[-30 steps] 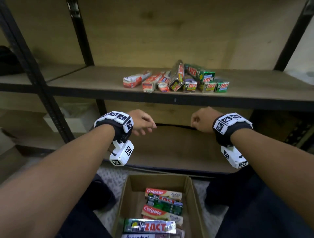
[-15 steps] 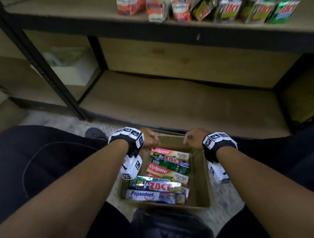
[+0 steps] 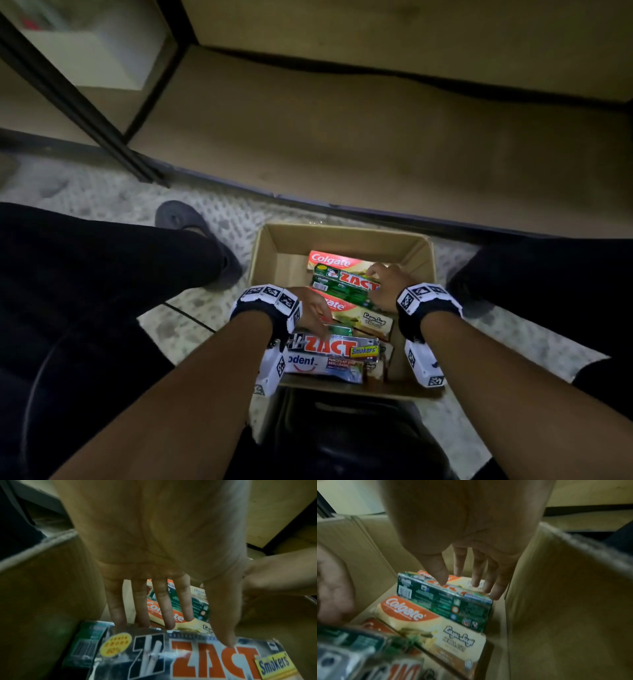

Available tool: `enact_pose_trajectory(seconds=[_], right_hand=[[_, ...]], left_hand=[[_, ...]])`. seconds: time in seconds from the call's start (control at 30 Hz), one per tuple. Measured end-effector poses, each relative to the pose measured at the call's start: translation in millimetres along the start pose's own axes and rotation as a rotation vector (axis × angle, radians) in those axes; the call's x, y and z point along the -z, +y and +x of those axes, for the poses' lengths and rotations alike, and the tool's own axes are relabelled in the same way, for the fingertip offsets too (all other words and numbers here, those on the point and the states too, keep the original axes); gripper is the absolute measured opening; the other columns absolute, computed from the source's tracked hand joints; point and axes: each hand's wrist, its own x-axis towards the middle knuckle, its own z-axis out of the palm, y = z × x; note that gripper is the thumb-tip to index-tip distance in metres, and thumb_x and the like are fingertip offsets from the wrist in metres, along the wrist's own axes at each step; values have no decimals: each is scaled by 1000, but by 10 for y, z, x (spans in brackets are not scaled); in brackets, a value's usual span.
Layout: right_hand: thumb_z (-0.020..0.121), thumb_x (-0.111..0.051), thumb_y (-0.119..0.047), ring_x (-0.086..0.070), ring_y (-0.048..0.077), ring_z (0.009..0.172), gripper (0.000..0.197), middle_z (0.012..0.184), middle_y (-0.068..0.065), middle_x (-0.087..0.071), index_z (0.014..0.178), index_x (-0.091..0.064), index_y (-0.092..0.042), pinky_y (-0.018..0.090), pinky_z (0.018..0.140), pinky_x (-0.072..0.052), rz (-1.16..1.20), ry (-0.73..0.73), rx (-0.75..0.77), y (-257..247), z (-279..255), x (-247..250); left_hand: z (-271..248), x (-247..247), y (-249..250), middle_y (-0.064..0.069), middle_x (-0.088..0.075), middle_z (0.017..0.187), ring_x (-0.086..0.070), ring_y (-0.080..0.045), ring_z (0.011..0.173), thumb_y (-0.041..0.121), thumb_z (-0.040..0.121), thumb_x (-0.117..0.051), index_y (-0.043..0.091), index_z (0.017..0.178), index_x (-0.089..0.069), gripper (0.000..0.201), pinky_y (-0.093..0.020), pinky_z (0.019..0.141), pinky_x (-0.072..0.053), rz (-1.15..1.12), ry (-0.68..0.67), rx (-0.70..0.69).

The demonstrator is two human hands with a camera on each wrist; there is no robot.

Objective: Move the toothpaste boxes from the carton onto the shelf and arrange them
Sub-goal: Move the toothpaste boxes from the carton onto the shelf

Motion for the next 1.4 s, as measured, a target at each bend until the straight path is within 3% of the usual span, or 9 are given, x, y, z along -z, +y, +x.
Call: enact_pose_trajectory(seconds=[0.2, 0.4, 0.63, 0.87, 0.97, 1.1, 1.23, 1.3, 1.4], right_hand=[[82, -64, -34, -48, 37, 120, 62, 132, 7, -42, 139, -38, -34, 45, 98, -46, -59, 23, -32, 66, 190, -326], [79, -64, -21, -37, 36, 126, 47, 125, 4, -37, 119, -44, -38, 47, 97, -45, -8, 79, -80, 66, 258, -389], [77, -66, -14, -38, 32, 122, 41, 122, 5, -39, 106, -44, -35, 46, 91, -49, 39, 100, -106, 98, 179, -456], [70, -70, -21, -36, 30, 108, 44, 107, 4, -37, 94, -37, -38, 42, 82, -50, 47, 80, -74, 104, 25, -377], [69, -72, -25, -46, 29, 98, 38, 102, 2, -43, 89, -42, -36, 34, 77, -46, 99, 82, -68, 115, -17, -348], [70, -72, -32, -62, 20, 92, 22, 100, -7, -61, 80, -53, -37, 31, 81, -55, 179, 89, -83, 121, -36, -307], [78, -69, -30, -65, 18, 93, 10, 98, -8, -67, 74, -61, -31, 30, 81, -55, 176, -54, -45, 92, -80, -288], [78, -73, -26, -63, 23, 97, 17, 104, -3, -65, 80, -57, -28, 31, 82, -54, 152, -57, -21, 87, -114, -339], [76, -79, -24, -63, 30, 99, 48, 112, 7, -62, 109, -45, -18, 40, 84, -54, 176, 4, 16, 47, -143, -412]], left_hand=[[110, -50, 76, 2, -59, 127, -56, -21, 116, 37, 77, -82, 22, 133, -58, 63, -28, 94, -45, 141, -196, -98], [186, -123, -24, 23, -51, 88, -56, -14, 87, 41, 61, -91, 29, 117, -66, 62, -23, 76, -46, 140, -99, -163], [182, -81, -12, 11, -69, 105, -66, -11, 94, 48, 57, -90, 32, 115, -71, 62, -26, 84, -56, 176, -46, -155], [209, -141, 10, 0, -67, 107, -65, -21, 96, 27, 63, -90, 19, 110, -69, 53, -36, 85, -57, 188, 53, -137], [246, -139, -80, 2, -55, 91, -56, -23, 86, 27, 66, -88, 19, 97, -57, 45, -29, 67, -49, 229, 86, -116], [226, -122, -237, 2, -56, 86, -56, -27, 81, 38, 64, -87, 26, 85, -50, 44, -30, 61, -41, 172, 201, -11], [206, -57, -381, 7, -62, 88, -63, -20, 81, 58, 62, -80, 41, 91, -53, 44, -30, 74, -50, 165, 145, 154], [294, -60, -477, 9, -66, 86, -67, -20, 76, 72, 47, -78, 45, 103, -56, 65, -35, 74, -55, 199, 133, 222], [250, -64, -389, 0, -62, 93, -66, -26, 85, 67, 48, -76, 28, 105, -46, 76, -39, 77, -56, 151, 88, 222]])
